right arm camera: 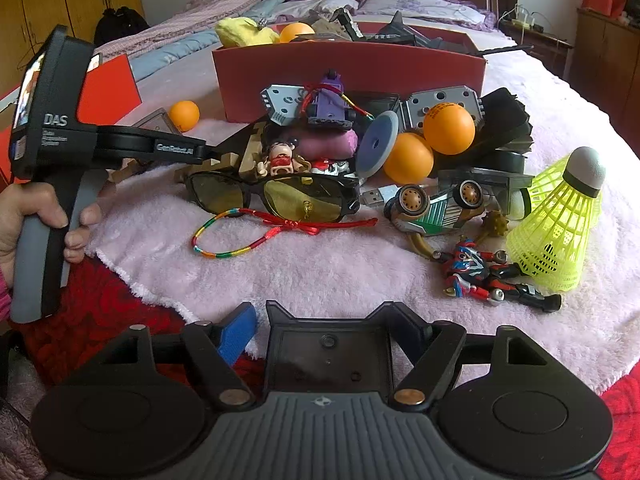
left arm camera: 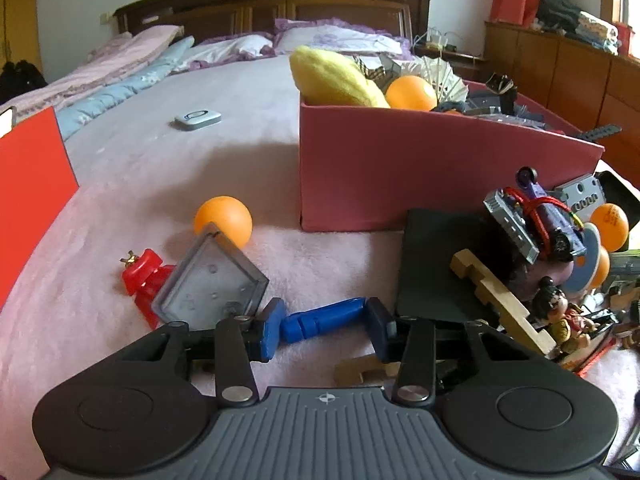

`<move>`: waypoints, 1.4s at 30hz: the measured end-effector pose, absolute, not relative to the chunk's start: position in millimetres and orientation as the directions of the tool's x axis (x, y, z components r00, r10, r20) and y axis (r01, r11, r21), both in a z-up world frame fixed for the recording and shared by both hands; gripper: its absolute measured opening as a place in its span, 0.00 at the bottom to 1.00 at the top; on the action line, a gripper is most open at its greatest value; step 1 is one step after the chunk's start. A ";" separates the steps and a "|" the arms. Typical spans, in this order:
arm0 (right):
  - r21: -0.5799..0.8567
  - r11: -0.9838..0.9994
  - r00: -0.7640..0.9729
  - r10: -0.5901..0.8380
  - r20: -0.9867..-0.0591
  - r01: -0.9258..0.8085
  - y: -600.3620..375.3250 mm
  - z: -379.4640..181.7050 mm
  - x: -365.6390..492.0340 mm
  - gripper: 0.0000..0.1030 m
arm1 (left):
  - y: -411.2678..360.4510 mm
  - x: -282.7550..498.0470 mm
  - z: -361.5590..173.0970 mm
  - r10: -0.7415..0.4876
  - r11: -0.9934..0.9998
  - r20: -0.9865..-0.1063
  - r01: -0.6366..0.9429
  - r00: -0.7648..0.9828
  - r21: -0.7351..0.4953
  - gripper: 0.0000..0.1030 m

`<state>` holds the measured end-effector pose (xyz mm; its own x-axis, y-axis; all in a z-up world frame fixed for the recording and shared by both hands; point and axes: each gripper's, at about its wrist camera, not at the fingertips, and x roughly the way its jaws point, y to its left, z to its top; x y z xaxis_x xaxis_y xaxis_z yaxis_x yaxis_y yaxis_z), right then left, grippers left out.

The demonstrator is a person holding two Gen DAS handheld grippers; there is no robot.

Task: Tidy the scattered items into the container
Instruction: 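Grasp the blue cylinder with the left tool while the right holds the case, then lift the blue cylinder with the left tool while the right holds the case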

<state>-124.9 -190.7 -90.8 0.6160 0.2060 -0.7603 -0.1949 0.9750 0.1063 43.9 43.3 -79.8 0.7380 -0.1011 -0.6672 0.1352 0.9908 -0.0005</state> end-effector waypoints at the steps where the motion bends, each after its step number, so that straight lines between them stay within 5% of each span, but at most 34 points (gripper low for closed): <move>1: 0.107 0.975 0.616 0.206 -0.760 -0.194 -190.8 -90.7 -125.0 0.74 | 45.2 40.7 -77.7 -0.102 0.991 -0.666 0.133 0.739 -0.005 0.43; 16: 0.099 0.978 0.624 0.194 -0.757 -0.184 -189.0 -88.8 -128.6 0.74 | 52.8 -39.8 -69.3 -0.193 0.972 -0.735 0.229 0.649 -0.053 0.44; 22: 0.082 0.982 0.621 0.170 -0.765 -0.168 -190.8 -83.0 -133.5 0.74 | 44.2 -44.6 -70.7 -0.176 0.971 -0.739 0.240 0.650 -0.020 0.60; 42: 0.068 0.986 0.586 0.146 -0.797 -0.154 -194.7 -88.7 -135.9 0.84 | 34.1 -44.7 -76.7 -0.156 0.971 -0.737 0.240 0.658 0.008 0.61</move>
<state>-135.9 -194.7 -88.7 0.5857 0.1462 -0.7972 -0.1539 0.9858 0.0677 -44.7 34.1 -76.7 0.6576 -0.1563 -0.7370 0.2399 0.9708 0.0082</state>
